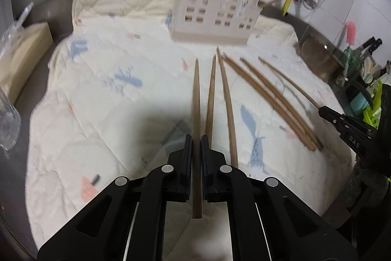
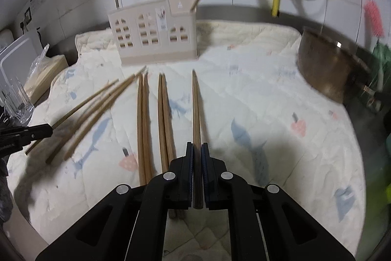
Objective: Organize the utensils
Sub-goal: 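Raise the left tool's chopstick into the holder while the right tool inserts its own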
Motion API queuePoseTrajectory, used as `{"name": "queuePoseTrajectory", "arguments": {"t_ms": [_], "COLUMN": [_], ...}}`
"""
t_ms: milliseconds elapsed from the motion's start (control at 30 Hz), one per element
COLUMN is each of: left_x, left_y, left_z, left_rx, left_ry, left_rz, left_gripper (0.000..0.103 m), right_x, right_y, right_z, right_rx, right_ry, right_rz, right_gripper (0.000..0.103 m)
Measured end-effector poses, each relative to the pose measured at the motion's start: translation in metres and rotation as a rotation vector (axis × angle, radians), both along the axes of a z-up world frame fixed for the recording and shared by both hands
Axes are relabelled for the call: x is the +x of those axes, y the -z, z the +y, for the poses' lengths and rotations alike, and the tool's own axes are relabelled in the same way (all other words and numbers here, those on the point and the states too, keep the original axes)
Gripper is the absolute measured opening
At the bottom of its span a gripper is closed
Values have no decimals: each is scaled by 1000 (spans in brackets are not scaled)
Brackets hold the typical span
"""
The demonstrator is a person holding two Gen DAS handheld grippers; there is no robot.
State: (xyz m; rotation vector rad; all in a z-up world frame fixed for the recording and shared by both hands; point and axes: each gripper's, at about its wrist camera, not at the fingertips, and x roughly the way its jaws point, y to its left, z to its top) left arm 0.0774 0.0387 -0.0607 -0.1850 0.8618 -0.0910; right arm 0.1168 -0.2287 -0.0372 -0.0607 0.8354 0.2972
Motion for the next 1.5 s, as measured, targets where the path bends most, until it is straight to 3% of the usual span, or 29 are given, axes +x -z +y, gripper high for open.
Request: {"name": "queuePoseTrajectory", "arguments": {"t_ms": [367, 800, 1100, 1300, 1500], "left_x": [18, 62, 76, 101, 148], "left_y": [-64, -130, -203, -245, -237], "left_z": [13, 14, 13, 10, 8], "left_rx": [19, 52, 47, 87, 132], "left_ry": [9, 65, 110, 103, 87], "left_rz": [-140, -229, -356, -433, -374], "left_gripper": [6, 6, 6, 6, 6], "right_x": [24, 97, 136, 162, 184], "right_y": [-81, -162, -215, -228, -213], "right_z": [11, 29, 45, 56, 65], "right_rx": [11, 15, 35, 50, 39], "right_ry": [-43, -127, -168, -159, -155], "right_rz": [-188, -231, -268, -274, -225], "right_gripper": [7, 7, 7, 7, 7]}}
